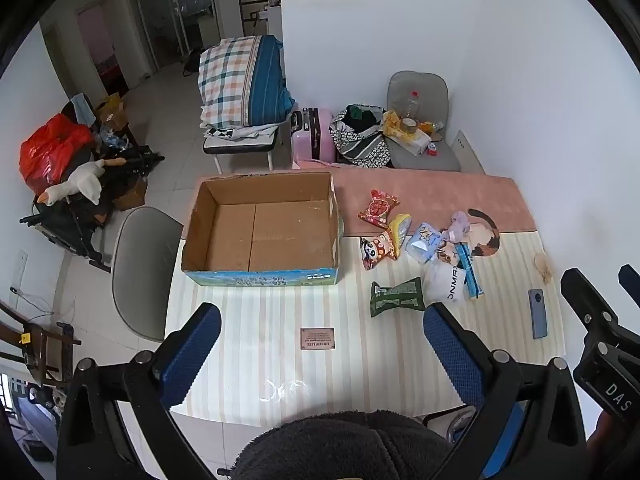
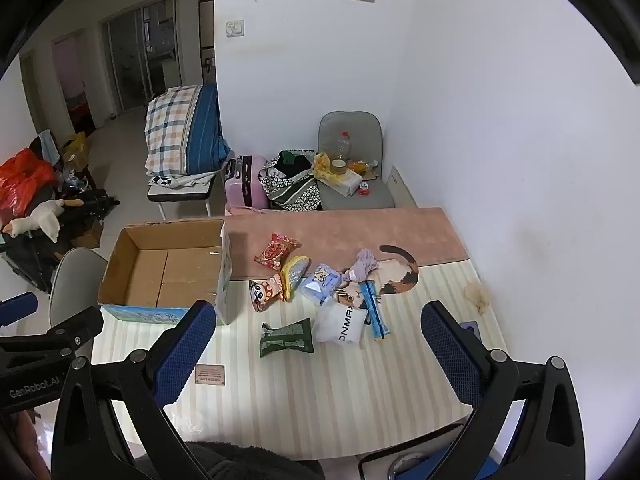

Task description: Organize soft objects

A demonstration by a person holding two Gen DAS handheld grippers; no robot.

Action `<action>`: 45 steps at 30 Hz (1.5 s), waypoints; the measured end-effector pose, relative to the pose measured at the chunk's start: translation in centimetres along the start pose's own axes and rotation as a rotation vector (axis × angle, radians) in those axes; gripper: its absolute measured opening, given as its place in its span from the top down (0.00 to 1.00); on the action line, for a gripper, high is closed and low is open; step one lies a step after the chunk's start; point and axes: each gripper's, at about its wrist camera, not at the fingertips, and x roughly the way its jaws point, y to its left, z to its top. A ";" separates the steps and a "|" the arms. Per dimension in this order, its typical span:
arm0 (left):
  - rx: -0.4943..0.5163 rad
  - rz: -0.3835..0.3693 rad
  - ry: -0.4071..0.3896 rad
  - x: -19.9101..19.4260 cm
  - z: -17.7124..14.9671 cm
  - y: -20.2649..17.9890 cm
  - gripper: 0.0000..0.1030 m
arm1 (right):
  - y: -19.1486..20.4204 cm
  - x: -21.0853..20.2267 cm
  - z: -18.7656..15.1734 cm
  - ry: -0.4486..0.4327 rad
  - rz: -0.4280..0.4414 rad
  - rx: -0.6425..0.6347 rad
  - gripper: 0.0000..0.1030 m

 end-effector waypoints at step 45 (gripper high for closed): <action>0.004 0.028 -0.044 -1.6 1.8 0.8 0.00 | 0.1 0.0 0.5 -0.016 -0.016 -0.010 0.00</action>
